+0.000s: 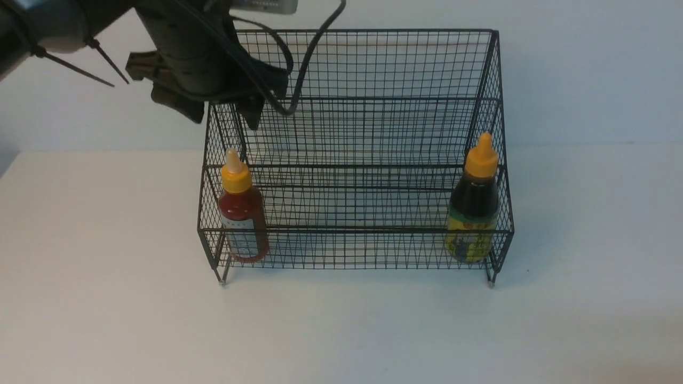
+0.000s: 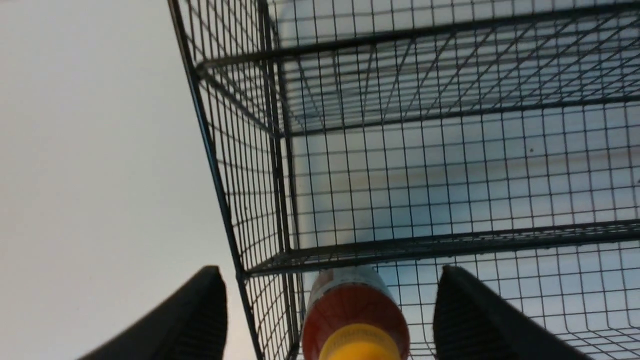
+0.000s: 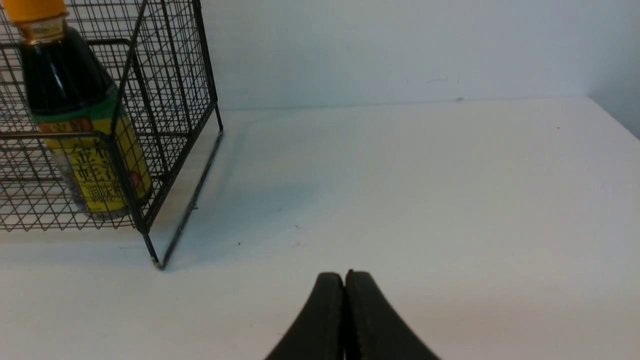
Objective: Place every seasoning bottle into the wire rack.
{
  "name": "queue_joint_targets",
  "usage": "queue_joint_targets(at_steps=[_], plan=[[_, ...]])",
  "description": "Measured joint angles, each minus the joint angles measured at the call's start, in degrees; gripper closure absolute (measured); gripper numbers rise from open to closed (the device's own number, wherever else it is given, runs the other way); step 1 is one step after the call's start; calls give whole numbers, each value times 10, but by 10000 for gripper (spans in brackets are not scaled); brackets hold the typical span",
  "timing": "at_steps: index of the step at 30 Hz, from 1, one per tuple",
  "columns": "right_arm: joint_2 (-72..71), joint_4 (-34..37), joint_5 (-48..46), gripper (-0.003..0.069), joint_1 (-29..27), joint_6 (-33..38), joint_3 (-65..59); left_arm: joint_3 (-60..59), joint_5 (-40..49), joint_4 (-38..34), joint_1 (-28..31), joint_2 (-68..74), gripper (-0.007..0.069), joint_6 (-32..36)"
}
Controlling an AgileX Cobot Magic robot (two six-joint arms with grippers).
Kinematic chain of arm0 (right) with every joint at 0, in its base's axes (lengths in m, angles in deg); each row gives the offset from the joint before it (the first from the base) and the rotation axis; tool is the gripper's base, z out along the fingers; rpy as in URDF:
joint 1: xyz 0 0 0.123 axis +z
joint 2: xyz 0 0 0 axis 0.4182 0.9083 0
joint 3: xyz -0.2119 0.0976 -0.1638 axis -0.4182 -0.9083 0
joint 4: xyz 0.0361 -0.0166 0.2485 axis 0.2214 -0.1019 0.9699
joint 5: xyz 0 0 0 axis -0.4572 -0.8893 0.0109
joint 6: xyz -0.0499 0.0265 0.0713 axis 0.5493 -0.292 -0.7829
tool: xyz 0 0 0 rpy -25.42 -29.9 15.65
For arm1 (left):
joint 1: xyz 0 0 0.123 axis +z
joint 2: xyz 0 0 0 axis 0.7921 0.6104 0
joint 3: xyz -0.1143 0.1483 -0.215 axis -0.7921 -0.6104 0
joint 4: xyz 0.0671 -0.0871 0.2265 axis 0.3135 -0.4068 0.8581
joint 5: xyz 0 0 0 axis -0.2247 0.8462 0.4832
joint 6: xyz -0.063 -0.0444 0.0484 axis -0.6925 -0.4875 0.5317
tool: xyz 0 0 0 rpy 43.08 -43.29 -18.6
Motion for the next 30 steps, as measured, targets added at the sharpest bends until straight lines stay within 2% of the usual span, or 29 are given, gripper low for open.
queue_joint_targets(at_steps=[3,4,5,7,8,10,12,17,21,24,25,27,30], plan=[[0,0,0,674,0,1,0,16,2,0,0,-19,204,32],[0,0,0,674,0,2,0,18,3,-2,0,-33,256,43],[0,0,0,674,0,2,0,18,3,-2,0,-36,265,45],[0,0,0,674,0,4,0,18,7,-2,0,-64,363,63],[0,0,0,674,0,4,0,14,8,-2,0,-90,446,78],[0,0,0,674,0,4,0,-6,8,-2,0,-137,557,90],[0,0,0,674,0,4,0,-50,8,-3,0,-200,610,94],[0,0,0,674,0,4,0,-172,9,-2,0,-333,629,70],[0,0,0,674,0,4,0,-362,-12,-2,0,-488,629,-12],[0,0,0,674,0,6,0,-512,-116,-1,0,-595,629,-33],[0,0,0,674,0,6,0,-596,-190,-1,0,-654,629,-36],[0,0,0,674,0,6,0,-656,-236,-1,0,-699,629,-37],[0,0,0,674,0,6,0,-796,-395,-1,0,-816,629,-38]])
